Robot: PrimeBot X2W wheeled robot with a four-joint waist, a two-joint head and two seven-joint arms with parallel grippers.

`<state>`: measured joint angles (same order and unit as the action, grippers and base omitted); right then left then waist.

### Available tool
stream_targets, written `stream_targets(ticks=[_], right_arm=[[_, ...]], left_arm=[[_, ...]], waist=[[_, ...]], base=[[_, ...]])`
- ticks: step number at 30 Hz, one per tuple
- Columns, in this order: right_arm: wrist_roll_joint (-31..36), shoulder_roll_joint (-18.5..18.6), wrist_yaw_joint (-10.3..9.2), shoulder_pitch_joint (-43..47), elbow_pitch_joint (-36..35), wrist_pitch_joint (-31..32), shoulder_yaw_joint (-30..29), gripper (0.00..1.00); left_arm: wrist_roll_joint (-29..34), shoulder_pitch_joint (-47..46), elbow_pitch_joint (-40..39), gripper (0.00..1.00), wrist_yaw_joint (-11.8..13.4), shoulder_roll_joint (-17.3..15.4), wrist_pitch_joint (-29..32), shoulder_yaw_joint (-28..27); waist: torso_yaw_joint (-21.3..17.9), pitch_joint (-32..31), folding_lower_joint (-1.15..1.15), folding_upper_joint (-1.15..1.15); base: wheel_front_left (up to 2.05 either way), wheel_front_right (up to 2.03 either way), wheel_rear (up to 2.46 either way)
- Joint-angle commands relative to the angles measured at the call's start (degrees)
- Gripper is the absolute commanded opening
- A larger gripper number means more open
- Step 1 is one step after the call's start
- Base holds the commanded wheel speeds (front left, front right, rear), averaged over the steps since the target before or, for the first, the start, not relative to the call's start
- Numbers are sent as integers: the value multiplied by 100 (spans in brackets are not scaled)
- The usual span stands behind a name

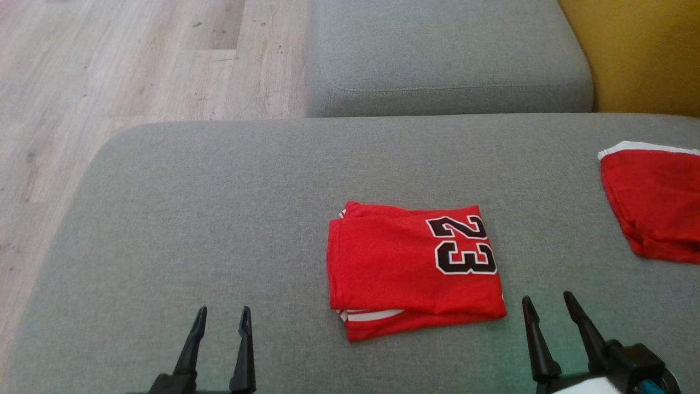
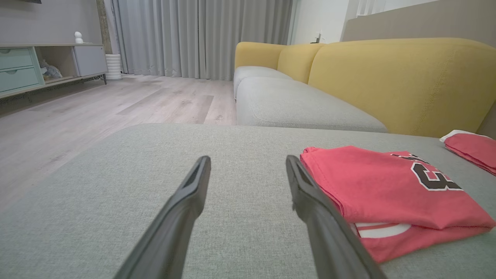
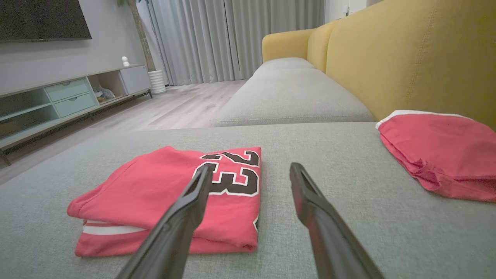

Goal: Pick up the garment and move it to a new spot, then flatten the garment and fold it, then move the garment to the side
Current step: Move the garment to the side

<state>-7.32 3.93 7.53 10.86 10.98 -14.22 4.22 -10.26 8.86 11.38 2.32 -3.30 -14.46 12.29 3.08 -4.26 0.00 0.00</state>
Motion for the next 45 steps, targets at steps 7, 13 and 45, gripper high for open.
stream_targets(ticks=[7, 13, 45], right_arm=[[-243, -34, -4, -224, 111, -77, -26, 100], [-832, -54, -4, -1137, 1174, 152, 62, 100], [-1515, 2038, -4, -4622, 2578, 1528, 64, 0]], left_arm=[[56, -99, -155, 100, -24, 29, -54, -277], [46, -192, -91, 100, -89, 30, -54, -227], [171, -1283, -458, 100, -366, -14, -54, -206]], waist=[[-4, 141, 0, 0], [67, 503, 0, 0], [-254, 2455, 0, 0]], base=[[0, 0, 0], [0, 0, 0], [0, 0, 0]])
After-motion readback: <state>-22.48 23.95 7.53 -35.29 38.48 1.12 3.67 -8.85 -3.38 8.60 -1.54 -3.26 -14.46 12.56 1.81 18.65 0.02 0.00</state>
